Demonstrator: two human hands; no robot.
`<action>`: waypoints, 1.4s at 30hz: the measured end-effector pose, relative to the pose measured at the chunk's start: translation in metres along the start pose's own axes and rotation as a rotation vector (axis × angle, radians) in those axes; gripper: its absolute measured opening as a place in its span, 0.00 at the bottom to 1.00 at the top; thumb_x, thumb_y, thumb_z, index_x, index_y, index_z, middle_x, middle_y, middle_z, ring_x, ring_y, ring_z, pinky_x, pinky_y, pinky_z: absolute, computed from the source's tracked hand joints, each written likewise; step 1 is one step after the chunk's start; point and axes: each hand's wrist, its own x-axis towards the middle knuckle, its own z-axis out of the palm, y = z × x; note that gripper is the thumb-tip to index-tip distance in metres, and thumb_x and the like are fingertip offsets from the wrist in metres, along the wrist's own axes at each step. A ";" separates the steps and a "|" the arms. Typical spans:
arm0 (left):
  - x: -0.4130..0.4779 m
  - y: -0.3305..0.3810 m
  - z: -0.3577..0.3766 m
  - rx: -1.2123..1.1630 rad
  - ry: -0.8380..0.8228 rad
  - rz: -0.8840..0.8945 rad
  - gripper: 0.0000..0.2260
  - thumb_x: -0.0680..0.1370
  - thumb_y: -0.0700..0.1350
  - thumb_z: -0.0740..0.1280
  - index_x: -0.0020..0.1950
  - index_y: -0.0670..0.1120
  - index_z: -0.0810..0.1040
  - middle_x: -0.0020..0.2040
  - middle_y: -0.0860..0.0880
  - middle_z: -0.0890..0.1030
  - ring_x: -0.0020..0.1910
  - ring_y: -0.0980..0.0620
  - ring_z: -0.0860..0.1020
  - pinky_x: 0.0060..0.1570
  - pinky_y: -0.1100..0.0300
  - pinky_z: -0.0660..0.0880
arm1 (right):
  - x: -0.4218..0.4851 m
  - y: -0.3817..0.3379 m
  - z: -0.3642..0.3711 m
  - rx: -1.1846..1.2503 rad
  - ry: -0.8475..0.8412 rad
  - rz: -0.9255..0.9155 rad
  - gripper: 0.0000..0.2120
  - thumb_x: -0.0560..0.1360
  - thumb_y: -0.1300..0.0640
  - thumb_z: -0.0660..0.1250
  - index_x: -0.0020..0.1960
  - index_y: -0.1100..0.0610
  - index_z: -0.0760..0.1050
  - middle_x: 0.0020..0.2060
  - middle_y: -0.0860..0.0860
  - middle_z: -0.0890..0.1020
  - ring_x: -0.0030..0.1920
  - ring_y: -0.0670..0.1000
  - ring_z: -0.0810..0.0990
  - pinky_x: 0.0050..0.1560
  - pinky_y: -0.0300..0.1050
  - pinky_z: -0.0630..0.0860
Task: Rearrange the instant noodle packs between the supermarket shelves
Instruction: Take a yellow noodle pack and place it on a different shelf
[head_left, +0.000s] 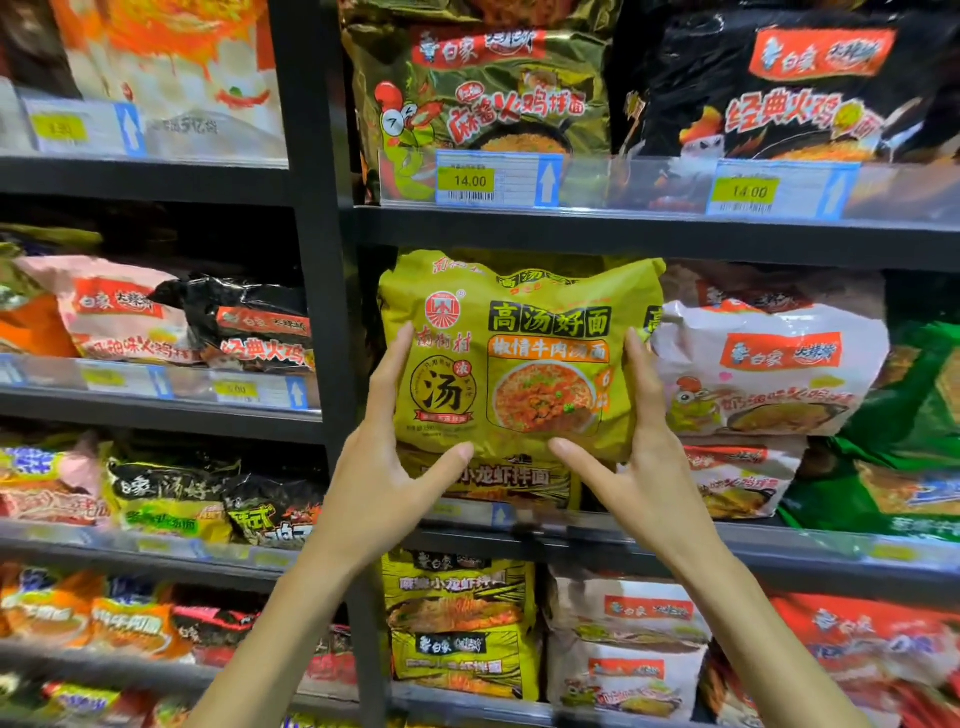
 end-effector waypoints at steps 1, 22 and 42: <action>0.000 0.002 -0.001 0.026 -0.012 -0.007 0.46 0.73 0.51 0.73 0.80 0.69 0.47 0.77 0.74 0.58 0.69 0.69 0.71 0.69 0.57 0.71 | 0.000 -0.001 0.000 -0.008 0.003 -0.007 0.50 0.71 0.46 0.74 0.78 0.31 0.41 0.69 0.18 0.51 0.74 0.45 0.68 0.70 0.59 0.71; -0.007 -0.002 0.007 -0.157 0.074 -0.001 0.44 0.74 0.42 0.74 0.82 0.62 0.52 0.80 0.60 0.63 0.76 0.57 0.69 0.72 0.46 0.71 | -0.008 -0.010 -0.012 0.066 -0.010 0.006 0.50 0.70 0.54 0.78 0.76 0.29 0.49 0.68 0.18 0.57 0.71 0.32 0.65 0.71 0.45 0.69; -0.084 0.057 -0.006 -0.296 0.000 0.020 0.41 0.75 0.38 0.73 0.82 0.54 0.56 0.81 0.57 0.62 0.79 0.54 0.65 0.73 0.43 0.69 | -0.091 -0.088 -0.050 0.040 0.062 0.047 0.42 0.72 0.57 0.77 0.77 0.36 0.58 0.73 0.30 0.65 0.71 0.36 0.68 0.69 0.49 0.72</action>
